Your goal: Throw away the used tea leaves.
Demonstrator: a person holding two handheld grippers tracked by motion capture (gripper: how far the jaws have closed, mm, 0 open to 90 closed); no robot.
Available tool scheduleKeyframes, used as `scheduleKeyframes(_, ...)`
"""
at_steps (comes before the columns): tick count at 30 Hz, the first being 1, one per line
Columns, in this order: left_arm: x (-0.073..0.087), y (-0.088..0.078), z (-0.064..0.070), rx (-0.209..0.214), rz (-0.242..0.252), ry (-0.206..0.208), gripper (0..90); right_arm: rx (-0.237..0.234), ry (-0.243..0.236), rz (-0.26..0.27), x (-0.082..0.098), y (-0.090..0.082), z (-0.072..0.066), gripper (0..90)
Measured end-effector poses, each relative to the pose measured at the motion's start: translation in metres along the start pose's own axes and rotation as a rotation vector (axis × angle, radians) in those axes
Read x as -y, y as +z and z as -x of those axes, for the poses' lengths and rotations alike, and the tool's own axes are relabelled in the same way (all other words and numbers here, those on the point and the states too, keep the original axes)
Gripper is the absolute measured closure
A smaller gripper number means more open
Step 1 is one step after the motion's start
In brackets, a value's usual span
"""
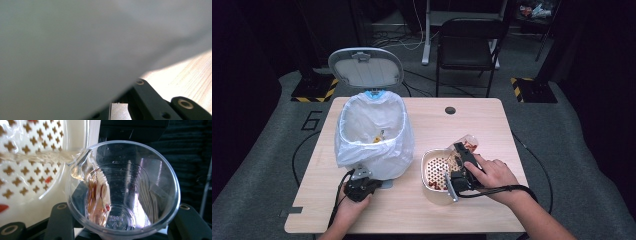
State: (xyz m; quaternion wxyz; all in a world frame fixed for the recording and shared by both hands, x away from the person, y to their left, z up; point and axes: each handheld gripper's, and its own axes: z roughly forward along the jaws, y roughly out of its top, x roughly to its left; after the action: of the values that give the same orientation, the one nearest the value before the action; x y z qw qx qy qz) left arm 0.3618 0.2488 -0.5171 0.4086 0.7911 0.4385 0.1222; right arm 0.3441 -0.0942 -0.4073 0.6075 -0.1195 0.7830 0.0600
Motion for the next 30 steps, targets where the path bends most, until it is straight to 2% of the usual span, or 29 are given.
scheduleKeyframes(5,0.0000,0.0001,0.0002,0.001,0.000,-0.003,90.0,0.021,-0.104,-0.008,-0.0037,0.0008,-0.0022,44.3)
scheduleKeyframes(6,0.0000,0.0001,0.0003,-0.001,0.001,-0.004,90.0,0.023,-0.101,-0.010,-0.0042,0.0008,-0.0036,44.3)
scheduleKeyframes(7,0.0001,0.0003,0.0005,-0.003,0.003,-0.007,90.0,0.024,-0.118,-0.007,-0.0048,0.0010,-0.0033,44.3)
scheduleKeyframes(8,0.0001,0.0000,0.0003,-0.003,0.001,-0.003,90.0,0.025,-0.105,-0.006,-0.0049,0.0010,-0.0054,44.3)
scheduleKeyframes(9,0.0001,0.0000,0.0002,-0.003,0.001,-0.002,90.0,0.028,-0.134,-0.005,-0.0058,0.0010,-0.0041,44.3)
scheduleKeyframes(14,0.0000,0.0000,0.0003,-0.002,0.000,-0.003,90.0,0.037,-0.186,-0.009,-0.0072,0.0007,-0.0042,44.3)
scheduleKeyframes(22,0.0000,-0.0001,0.0000,-0.002,0.000,0.000,90.0,0.081,-0.289,0.005,-0.0094,-0.0010,-0.0083,44.5)
scheduleKeyframes(24,0.0000,0.0000,0.0003,-0.002,0.000,-0.003,90.0,0.084,-0.297,0.006,-0.0093,-0.0011,-0.0080,44.5)
scheduleKeyframes(25,0.0000,0.0000,0.0003,-0.002,0.000,-0.003,90.0,0.092,-0.273,0.003,-0.0083,-0.0016,-0.0099,44.5)
scheduleKeyframes(26,0.0001,0.0000,0.0003,-0.002,0.000,-0.004,90.0,0.095,-0.276,0.003,-0.0082,-0.0017,-0.0099,44.5)
scheduleKeyframes(27,0.0000,0.0000,0.0004,-0.002,0.000,-0.004,90.0,0.092,-0.313,0.006,-0.0093,-0.0017,-0.0075,44.5)
scheduleKeyframes(28,0.0000,0.0000,0.0003,-0.003,0.000,-0.003,90.0,0.096,-0.290,0.004,-0.0081,-0.0020,-0.0094,44.5)
scheduleKeyframes(30,0.0000,-0.0001,0.0003,-0.002,-0.001,-0.003,90.0,0.105,-0.287,0.003,-0.0076,-0.0029,-0.0096,44.5)
